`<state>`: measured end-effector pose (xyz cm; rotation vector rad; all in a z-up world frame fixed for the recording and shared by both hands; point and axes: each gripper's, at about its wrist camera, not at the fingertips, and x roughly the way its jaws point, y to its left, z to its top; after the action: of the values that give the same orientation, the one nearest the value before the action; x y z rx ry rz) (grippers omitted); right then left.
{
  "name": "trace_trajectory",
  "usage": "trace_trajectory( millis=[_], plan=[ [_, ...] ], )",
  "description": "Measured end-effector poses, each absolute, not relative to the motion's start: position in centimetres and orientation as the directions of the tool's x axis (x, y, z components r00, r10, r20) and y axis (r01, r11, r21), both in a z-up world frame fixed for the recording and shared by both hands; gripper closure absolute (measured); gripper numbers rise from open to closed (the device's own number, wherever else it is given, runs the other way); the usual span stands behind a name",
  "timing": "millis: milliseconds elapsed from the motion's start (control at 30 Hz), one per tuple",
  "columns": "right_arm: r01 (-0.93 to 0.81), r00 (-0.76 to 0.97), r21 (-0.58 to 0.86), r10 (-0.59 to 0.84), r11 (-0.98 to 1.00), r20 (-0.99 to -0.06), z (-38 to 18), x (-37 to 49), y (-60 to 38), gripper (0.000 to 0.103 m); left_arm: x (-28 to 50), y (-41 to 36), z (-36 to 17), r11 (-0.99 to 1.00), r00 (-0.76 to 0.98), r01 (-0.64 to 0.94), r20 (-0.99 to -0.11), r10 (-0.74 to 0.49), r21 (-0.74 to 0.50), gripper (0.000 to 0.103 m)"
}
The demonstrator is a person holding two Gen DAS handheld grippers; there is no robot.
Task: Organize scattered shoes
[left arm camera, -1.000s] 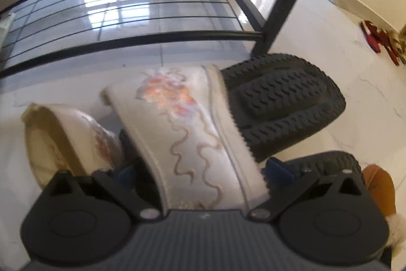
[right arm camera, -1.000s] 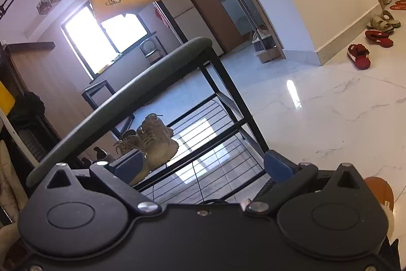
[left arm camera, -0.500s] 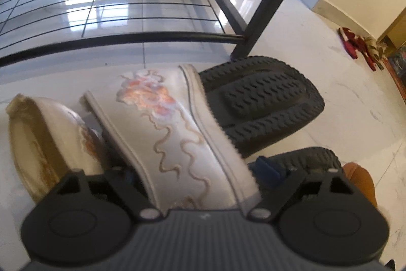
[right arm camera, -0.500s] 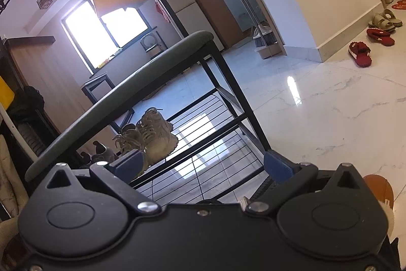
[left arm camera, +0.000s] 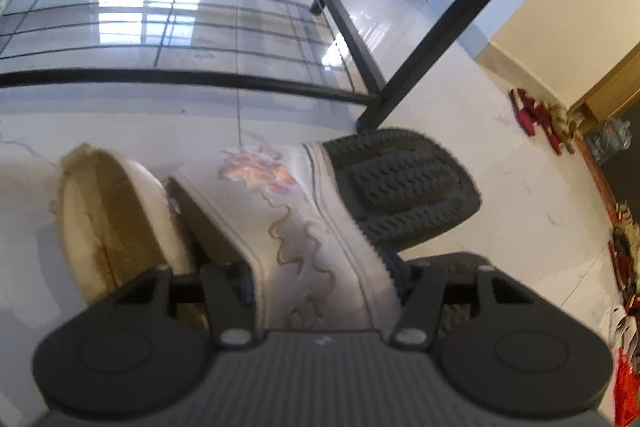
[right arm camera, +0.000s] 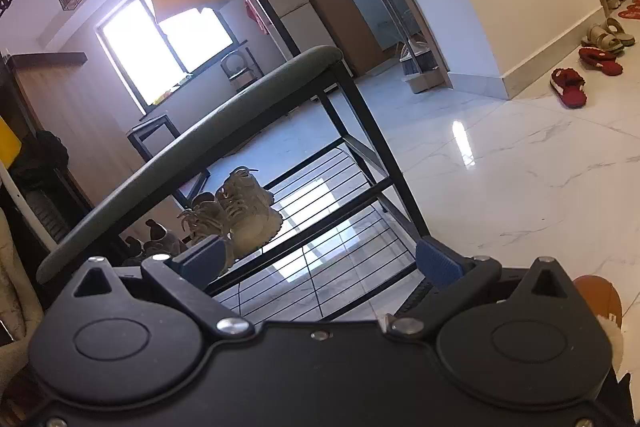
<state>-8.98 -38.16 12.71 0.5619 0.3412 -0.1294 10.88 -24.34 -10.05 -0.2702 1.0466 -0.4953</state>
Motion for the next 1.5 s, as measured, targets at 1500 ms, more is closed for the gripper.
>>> trace_trajectory(
  millis=[1500],
  plan=[
    [0.198,0.785,0.350,0.066,0.915,-0.616,-7.3,-2.5,-19.3,0.000,6.4,7.2,-18.1,0.985,0.787,0.052,-0.601,-0.143,-0.166,0.047]
  ],
)
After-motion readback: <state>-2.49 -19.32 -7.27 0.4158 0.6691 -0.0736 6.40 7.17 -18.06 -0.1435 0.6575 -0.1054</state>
